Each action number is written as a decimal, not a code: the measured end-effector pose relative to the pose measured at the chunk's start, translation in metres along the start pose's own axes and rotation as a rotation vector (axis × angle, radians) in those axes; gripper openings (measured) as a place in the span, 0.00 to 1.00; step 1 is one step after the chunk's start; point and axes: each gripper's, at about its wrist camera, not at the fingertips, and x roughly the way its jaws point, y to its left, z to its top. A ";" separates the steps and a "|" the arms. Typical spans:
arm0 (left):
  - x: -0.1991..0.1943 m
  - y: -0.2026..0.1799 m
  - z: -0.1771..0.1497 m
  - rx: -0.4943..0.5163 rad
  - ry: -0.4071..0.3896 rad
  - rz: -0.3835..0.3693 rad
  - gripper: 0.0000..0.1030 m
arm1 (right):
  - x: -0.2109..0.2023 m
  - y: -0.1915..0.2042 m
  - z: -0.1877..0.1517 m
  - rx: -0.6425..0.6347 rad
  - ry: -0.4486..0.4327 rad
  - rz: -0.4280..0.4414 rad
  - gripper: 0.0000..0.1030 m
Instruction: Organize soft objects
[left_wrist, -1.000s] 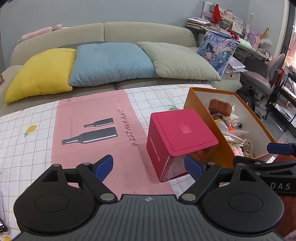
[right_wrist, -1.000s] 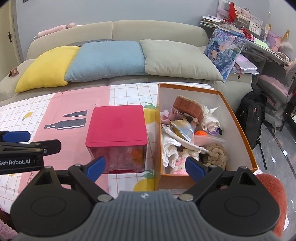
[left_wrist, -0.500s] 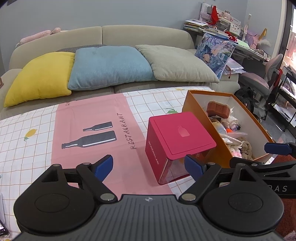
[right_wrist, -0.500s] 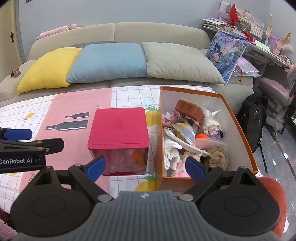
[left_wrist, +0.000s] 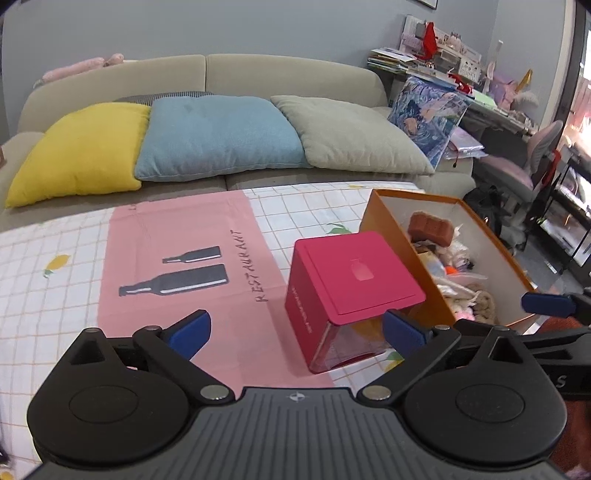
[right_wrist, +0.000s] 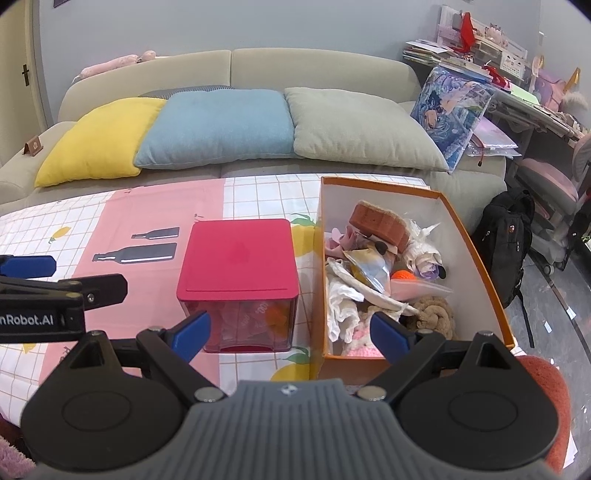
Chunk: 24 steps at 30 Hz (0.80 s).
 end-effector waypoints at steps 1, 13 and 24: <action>0.000 0.000 0.000 -0.001 -0.001 0.000 1.00 | 0.000 0.000 0.000 -0.003 -0.001 -0.003 0.89; -0.004 -0.002 0.002 0.019 -0.034 0.024 1.00 | -0.002 0.001 0.000 -0.009 -0.008 0.002 0.89; -0.006 -0.003 0.001 0.049 -0.040 0.065 1.00 | -0.003 0.002 0.001 -0.014 -0.009 0.004 0.89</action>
